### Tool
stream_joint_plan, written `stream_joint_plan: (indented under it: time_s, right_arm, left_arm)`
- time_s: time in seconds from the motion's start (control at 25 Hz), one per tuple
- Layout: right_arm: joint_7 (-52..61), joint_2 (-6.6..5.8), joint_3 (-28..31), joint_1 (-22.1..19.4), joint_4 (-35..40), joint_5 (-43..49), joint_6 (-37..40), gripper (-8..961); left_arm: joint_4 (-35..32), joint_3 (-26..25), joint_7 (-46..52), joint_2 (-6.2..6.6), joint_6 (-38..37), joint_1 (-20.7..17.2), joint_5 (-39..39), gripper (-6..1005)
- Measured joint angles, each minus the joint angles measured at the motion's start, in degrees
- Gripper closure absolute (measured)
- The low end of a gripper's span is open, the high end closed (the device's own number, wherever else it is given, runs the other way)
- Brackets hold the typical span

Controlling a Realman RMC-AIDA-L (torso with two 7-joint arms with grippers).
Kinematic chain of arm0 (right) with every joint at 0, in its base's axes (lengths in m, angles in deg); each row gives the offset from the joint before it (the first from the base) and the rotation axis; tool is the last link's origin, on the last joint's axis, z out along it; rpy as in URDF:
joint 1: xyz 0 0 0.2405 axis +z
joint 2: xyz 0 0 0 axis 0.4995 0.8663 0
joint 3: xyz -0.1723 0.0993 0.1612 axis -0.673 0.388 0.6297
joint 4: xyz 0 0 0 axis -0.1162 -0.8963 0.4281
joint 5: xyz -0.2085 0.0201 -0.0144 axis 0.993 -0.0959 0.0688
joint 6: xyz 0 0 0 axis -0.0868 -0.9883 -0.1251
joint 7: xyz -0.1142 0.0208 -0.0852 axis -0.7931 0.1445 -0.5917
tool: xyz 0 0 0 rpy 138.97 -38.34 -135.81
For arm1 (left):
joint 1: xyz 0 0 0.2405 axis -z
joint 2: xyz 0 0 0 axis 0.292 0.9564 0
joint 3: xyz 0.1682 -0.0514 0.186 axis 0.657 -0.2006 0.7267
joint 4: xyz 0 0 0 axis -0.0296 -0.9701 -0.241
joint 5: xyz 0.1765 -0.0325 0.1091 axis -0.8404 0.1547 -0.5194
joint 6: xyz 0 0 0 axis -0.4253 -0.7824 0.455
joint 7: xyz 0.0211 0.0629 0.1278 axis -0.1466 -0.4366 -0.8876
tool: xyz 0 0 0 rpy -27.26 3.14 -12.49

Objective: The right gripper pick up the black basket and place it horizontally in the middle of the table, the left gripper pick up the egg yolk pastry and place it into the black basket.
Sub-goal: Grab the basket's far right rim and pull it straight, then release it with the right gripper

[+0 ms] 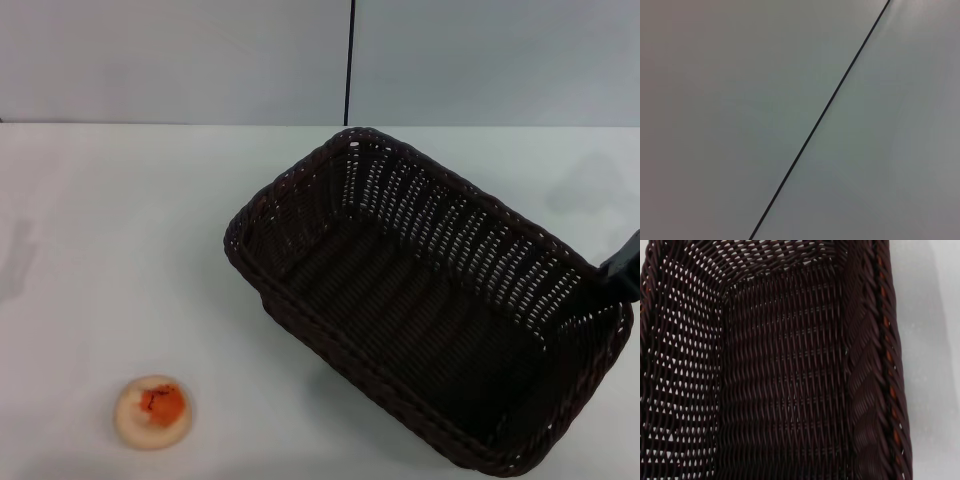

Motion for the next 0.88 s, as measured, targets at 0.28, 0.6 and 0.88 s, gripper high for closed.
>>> stream_joint_plan:
  time_s: [0.28,0.6,0.88]
  right_arm:
    - [-0.86,0.0,0.38,-0.52,0.28,-1.04,-0.05,753]
    - [-4.65,-0.54,2.74,-4.17,3.38,-13.17,-0.21,756]
    - [-11.29,-1.28,7.9,-5.09,0.95,-20.15,0.84,758]
  left_arm:
    - [0.52,0.0,0.0,0.0,0.8,-0.08,0.0,213]
    - [0.52,0.0,0.0,0.0,0.98,-0.09,-0.01,213]
    - [1.04,-0.16,0.0,0.04,1.2,-0.09,0.0,213]
